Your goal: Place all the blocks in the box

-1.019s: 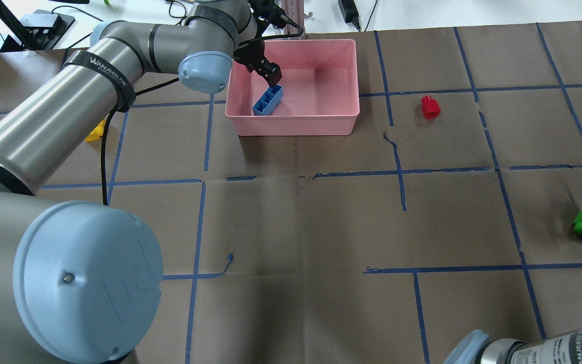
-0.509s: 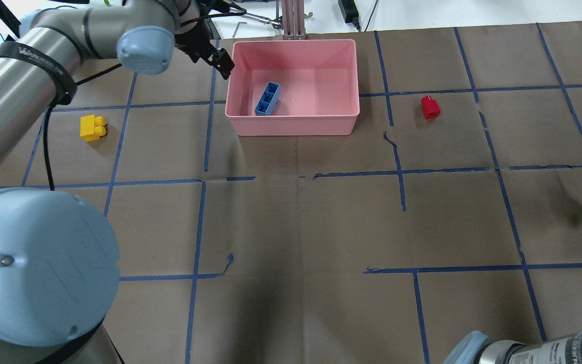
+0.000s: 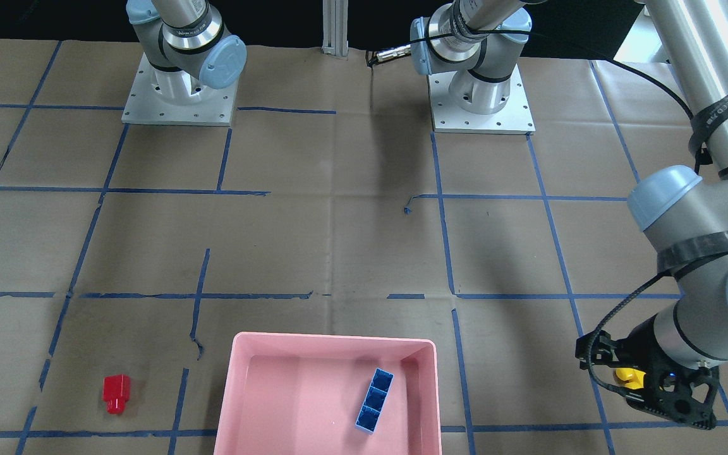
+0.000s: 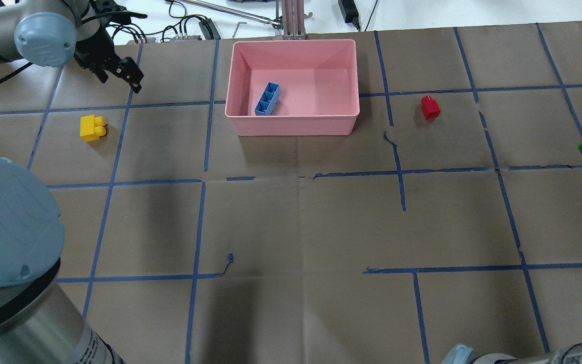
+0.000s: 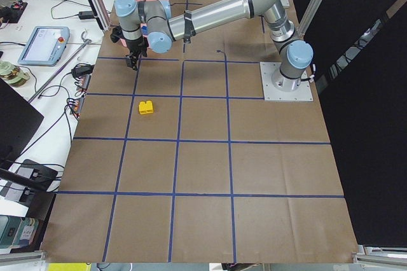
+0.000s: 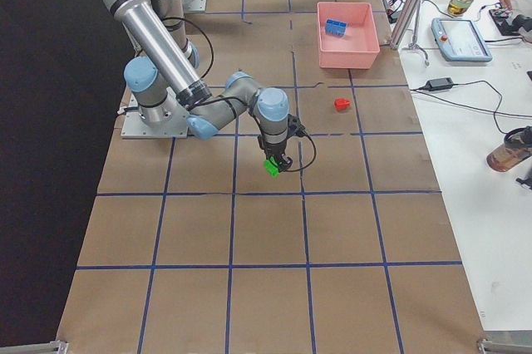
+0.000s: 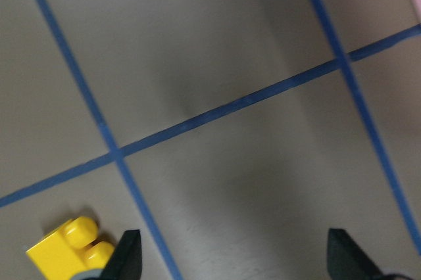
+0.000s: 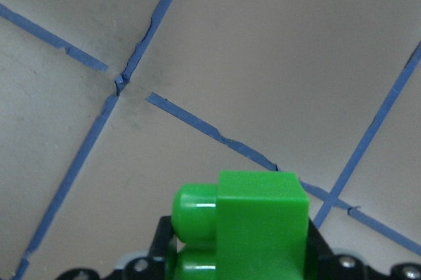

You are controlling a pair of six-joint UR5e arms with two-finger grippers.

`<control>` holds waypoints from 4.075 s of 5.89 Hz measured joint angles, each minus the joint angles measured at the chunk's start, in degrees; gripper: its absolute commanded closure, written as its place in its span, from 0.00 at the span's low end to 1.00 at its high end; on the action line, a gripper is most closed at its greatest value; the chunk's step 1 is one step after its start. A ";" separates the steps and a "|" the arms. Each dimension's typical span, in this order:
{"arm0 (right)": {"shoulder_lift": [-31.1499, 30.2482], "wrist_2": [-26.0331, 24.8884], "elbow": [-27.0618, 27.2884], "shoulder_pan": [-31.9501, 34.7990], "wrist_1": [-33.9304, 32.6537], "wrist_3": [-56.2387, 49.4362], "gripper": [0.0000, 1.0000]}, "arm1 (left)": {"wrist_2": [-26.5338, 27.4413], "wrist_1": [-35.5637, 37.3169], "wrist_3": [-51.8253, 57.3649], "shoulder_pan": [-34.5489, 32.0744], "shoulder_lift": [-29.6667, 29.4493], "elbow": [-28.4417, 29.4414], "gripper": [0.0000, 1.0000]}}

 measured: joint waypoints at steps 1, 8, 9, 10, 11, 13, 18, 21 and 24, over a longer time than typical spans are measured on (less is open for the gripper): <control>0.44 0.11 -5.52 5.09 4.61 8.70 0.59 | 1.52 0.74 -1.91 1.89 -0.76 -0.42 0.00; 23.71 0.05 -37.58 42.44 7.66 66.41 0.56 | -1.38 10.40 -14.16 9.80 -6.63 -5.33 0.00; 28.51 0.13 -40.26 45.41 6.43 71.63 0.24 | -1.35 10.50 -14.02 9.90 -6.97 -5.36 0.00; 32.13 0.13 -41.15 47.05 4.13 74.40 0.01 | -1.37 10.71 -13.97 9.92 -7.44 -5.36 0.00; 33.82 0.07 -41.35 47.70 2.32 75.49 0.00 | -1.39 11.16 -14.01 9.93 -8.31 -5.32 0.03; 33.50 -0.16 -41.59 47.71 1.54 75.86 0.00 | -1.42 11.82 -13.86 9.92 -9.44 -5.34 0.94; 23.99 -0.76 -40.88 38.86 13.76 70.65 0.00 | -6.52 11.82 -11.61 3.36 -4.65 -4.63 1.00; 24.83 -0.96 -40.56 31.25 14.18 56.59 0.00 | -8.80 13.11 -8.24 -15.23 -2.60 -0.33 1.00; 31.31 -1.00 -40.44 28.87 13.39 49.49 0.00 | -8.56 15.20 -7.77 -23.73 -5.39 0.72 0.01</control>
